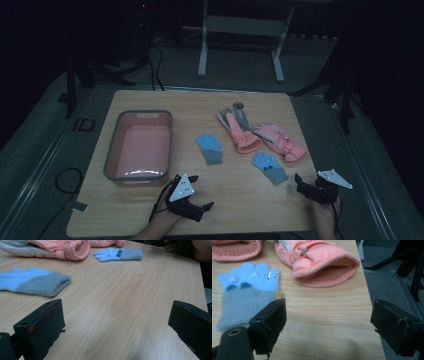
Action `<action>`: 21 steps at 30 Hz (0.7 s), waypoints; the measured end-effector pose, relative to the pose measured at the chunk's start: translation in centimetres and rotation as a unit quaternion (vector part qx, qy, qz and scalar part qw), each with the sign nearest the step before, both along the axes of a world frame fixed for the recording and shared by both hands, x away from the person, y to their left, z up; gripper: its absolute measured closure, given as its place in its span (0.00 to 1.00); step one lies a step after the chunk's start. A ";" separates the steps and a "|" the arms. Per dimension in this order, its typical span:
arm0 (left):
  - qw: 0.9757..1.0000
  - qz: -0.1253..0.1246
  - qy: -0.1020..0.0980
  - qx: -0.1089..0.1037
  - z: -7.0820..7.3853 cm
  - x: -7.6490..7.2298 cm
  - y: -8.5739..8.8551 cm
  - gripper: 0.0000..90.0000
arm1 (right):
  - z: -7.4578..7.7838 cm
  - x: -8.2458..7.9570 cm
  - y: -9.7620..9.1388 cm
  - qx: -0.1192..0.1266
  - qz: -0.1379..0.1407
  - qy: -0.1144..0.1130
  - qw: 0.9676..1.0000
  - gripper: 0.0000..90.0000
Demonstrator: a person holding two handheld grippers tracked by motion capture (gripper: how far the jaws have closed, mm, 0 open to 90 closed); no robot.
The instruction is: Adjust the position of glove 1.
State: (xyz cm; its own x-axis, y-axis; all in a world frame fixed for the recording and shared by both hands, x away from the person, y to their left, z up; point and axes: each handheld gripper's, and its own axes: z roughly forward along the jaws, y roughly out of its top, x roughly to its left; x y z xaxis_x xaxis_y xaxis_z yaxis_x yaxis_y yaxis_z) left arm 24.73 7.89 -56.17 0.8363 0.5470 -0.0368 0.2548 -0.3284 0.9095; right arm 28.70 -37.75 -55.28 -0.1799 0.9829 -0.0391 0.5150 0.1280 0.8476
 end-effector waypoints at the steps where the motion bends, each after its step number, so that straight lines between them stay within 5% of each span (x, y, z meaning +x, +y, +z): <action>1: 1.000 0.000 0.000 0.001 0.0 0.0 0.0 0.01 | 0.0 0.0 0.0 0.000 0.000 0.004 1.000 0.15; 10: 1.000 -0.004 -0.003 -0.001 0.0 0.0 0.0 0.01 | 0.6 0.7 0.3 -0.016 0.009 0.040 0.999 0.14; 13: 1.000 -0.004 -0.003 -0.001 0.0 0.0 0.1 0.01 | 1.4 1.0 0.1 0.000 0.017 0.045 0.999 0.13; 18: 1.000 -0.004 -0.002 -0.001 0.0 0.0 0.1 0.01 | 3.7 1.3 -0.2 -0.010 0.014 0.040 0.999 0.14; 21: 1.000 -0.005 -0.002 -0.001 0.0 0.0 0.1 0.01 | 5.2 1.8 -0.4 0.032 0.032 0.069 0.997 0.15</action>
